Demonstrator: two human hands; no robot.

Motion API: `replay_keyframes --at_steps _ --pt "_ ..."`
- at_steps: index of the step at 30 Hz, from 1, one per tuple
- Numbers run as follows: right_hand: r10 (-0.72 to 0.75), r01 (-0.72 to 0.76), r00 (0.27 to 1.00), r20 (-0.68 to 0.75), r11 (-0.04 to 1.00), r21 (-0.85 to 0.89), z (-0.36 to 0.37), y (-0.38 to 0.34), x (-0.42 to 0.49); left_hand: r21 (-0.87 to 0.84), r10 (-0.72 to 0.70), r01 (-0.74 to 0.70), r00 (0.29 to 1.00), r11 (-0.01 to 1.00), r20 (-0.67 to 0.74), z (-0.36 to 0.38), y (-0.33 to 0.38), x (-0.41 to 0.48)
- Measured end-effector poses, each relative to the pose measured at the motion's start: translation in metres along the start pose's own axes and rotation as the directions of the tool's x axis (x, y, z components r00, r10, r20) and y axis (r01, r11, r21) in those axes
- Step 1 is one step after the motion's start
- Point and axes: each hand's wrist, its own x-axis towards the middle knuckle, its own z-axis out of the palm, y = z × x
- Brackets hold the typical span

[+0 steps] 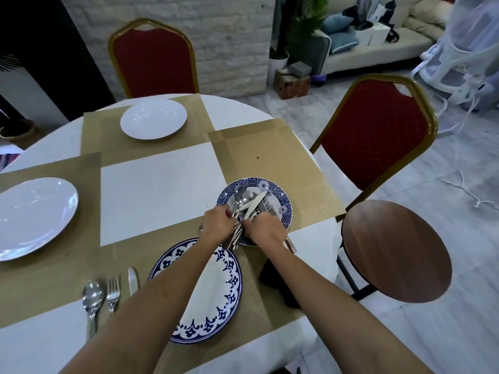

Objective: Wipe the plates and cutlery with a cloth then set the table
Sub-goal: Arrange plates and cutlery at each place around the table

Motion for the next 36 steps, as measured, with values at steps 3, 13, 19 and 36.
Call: replay_keyframes --at_steps 3,13,19,36 --pt "0.083 -0.093 0.994 0.071 0.982 0.163 0.001 -0.001 0.007 -0.034 -0.026 0.027 0.999 0.999 0.031 -0.002 -0.004 0.000" --pt "0.106 -0.263 0.951 0.290 0.771 0.580 -0.016 0.011 -0.008 -0.204 -0.049 0.063 0.996 0.977 0.077 -0.006 -0.008 -0.008" --pt "0.088 -0.287 0.949 0.302 0.635 0.717 -0.028 0.002 -0.034 -0.411 -0.033 0.092 0.988 0.907 0.148 -0.019 -0.020 -0.017" --pt "-0.100 0.074 0.995 -0.017 0.595 0.800 0.077 -0.149 -0.158 -0.585 -0.112 0.112 0.993 0.804 0.036 -0.168 -0.190 -0.100"
